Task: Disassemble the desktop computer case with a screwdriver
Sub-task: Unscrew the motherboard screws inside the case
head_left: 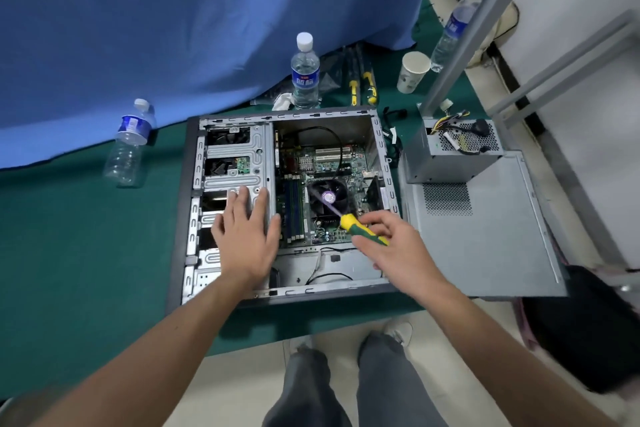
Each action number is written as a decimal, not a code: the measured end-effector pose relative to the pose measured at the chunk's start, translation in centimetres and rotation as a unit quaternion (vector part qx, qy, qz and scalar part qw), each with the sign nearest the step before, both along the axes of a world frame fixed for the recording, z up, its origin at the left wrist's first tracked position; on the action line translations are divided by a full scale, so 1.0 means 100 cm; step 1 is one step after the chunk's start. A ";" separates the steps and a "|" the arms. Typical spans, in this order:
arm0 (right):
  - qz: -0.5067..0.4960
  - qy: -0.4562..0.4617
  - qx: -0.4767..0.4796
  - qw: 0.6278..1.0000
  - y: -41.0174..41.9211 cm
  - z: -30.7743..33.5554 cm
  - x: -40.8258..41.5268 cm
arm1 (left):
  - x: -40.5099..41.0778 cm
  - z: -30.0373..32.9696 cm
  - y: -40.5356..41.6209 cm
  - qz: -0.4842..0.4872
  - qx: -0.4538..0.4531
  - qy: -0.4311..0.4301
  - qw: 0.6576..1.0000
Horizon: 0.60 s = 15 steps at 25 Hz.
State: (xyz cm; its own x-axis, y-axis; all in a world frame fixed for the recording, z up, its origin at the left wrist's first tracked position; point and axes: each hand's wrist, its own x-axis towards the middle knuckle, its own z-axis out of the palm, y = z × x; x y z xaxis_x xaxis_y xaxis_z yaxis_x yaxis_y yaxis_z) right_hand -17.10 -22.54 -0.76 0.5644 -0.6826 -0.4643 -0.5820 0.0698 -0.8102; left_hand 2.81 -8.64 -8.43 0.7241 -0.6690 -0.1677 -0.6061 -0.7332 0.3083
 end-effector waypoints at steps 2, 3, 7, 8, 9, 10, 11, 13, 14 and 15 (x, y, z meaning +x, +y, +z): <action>0.065 0.060 -0.095 0.992 -0.004 0.007 0.002 | 0.007 0.001 0.012 -0.056 0.019 -0.006 0.998; 0.100 0.090 -0.141 0.981 -0.006 0.009 0.004 | 0.009 0.001 0.019 -0.078 0.019 -0.006 0.997; 0.189 0.138 -0.259 0.937 -0.006 0.006 0.026 | 0.012 -0.006 0.034 -0.107 0.001 -0.031 0.994; 0.208 0.136 -0.270 0.930 -0.006 0.003 0.032 | 0.011 -0.007 0.033 -0.103 -0.006 -0.037 0.994; 0.224 0.133 -0.279 0.924 -0.006 -0.002 0.037 | 0.011 -0.010 0.032 -0.099 -0.007 -0.043 0.994; 0.237 0.130 -0.289 0.918 -0.006 -0.008 0.041 | 0.012 -0.012 0.031 -0.098 -0.005 -0.051 0.994; 0.245 0.126 -0.300 0.913 -0.006 -0.013 0.044 | 0.012 -0.014 0.031 -0.099 -0.004 -0.059 0.993; 0.252 0.121 -0.310 0.908 -0.008 -0.023 0.048 | 0.013 -0.017 0.032 -0.099 -0.001 -0.065 0.993; 0.255 0.121 -0.312 0.907 -0.008 -0.027 0.048 | 0.013 -0.017 0.032 -0.098 0.000 -0.066 0.993; 0.257 0.121 -0.312 0.907 -0.009 -0.030 0.048 | 0.013 -0.016 0.032 -0.097 0.000 -0.067 0.993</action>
